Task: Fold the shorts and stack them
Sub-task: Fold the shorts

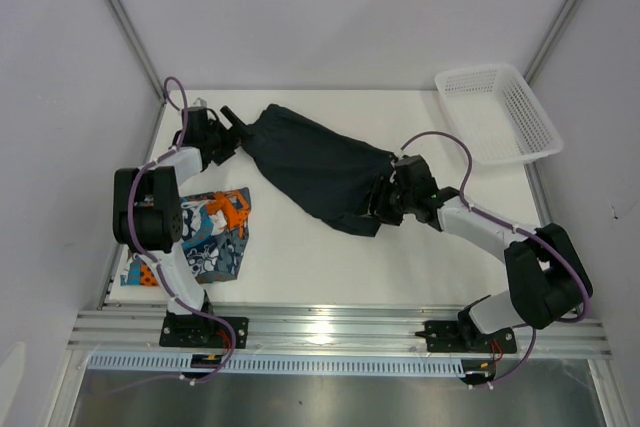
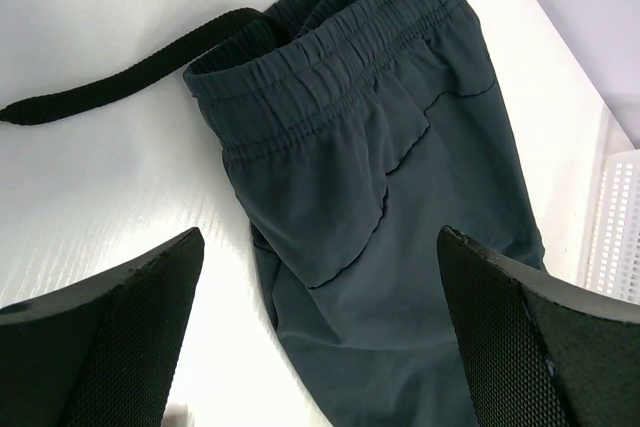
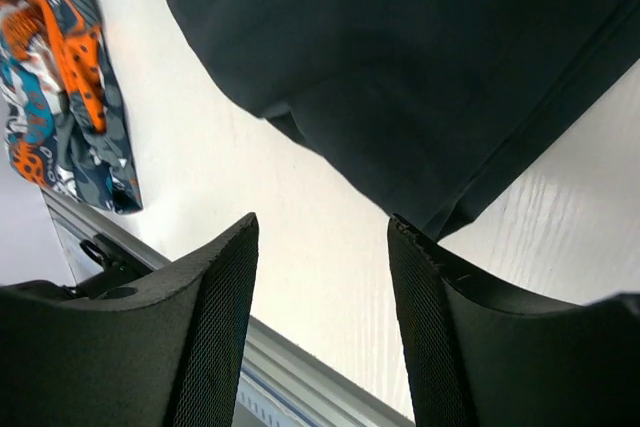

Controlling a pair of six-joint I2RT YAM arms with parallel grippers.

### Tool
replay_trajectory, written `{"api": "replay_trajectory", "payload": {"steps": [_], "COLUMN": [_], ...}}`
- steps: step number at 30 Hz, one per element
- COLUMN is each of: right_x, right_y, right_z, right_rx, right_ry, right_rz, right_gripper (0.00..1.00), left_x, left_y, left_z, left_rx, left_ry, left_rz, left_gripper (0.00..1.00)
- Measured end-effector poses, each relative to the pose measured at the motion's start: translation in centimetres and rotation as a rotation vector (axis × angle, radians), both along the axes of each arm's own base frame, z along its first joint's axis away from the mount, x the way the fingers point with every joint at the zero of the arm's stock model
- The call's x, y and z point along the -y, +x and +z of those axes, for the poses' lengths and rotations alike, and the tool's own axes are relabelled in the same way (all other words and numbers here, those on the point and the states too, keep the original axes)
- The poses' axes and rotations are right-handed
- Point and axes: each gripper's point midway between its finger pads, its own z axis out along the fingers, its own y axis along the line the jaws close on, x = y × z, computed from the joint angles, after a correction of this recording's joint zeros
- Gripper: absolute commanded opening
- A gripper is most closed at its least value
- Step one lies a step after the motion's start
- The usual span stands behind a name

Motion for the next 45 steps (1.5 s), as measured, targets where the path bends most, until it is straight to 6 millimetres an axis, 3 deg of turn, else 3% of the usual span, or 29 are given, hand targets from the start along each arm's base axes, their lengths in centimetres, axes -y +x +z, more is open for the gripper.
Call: {"api": "replay_trajectory", "payload": {"steps": [5, 19, 25, 29, 33, 35, 40, 45], "right_x": [-0.5, 0.3, 0.4, 0.2, 0.0, -0.1, -0.3, 0.2], "right_y": [-1.2, -1.9, -2.1, -1.8, -1.7, -1.6, -1.5, -2.8], "right_z": [-0.9, -1.1, -2.6, -3.7, -4.7, -4.7, -4.5, -4.3], "right_rx": [-0.016, -0.003, -0.036, -0.054, -0.073, -0.070, -0.062, -0.057], "right_ry": [-0.034, -0.069, -0.076, -0.082, -0.087, -0.083, -0.074, -0.068], "right_rz": [-0.012, -0.081, -0.098, -0.102, -0.101, -0.102, -0.102, -0.098], "right_gripper": [0.56, 0.58, 0.57, 0.48, 0.14, 0.02, 0.00, 0.00], "left_x": [0.0, -0.5, -0.6, -0.7, -0.8, -0.9, -1.0, -1.0], "left_y": [-0.3, -0.8, -0.8, -0.9, -1.0, -1.1, -1.1, -1.1], "left_z": [0.6, 1.4, 1.6, 1.5, 1.3, 1.2, 1.1, 1.1], "left_rx": [0.016, 0.033, 0.035, 0.029, 0.022, 0.018, 0.017, 0.017], "left_ry": [0.007, 0.041, 0.046, 0.050, 0.058, 0.062, 0.071, 0.071], "left_rz": [-0.002, 0.006, 0.009, 0.012, 0.012, 0.015, 0.016, 0.017], "left_gripper": [0.99, 0.99, 0.99, 0.99, 0.99, 0.99, 0.99, 0.99]}}
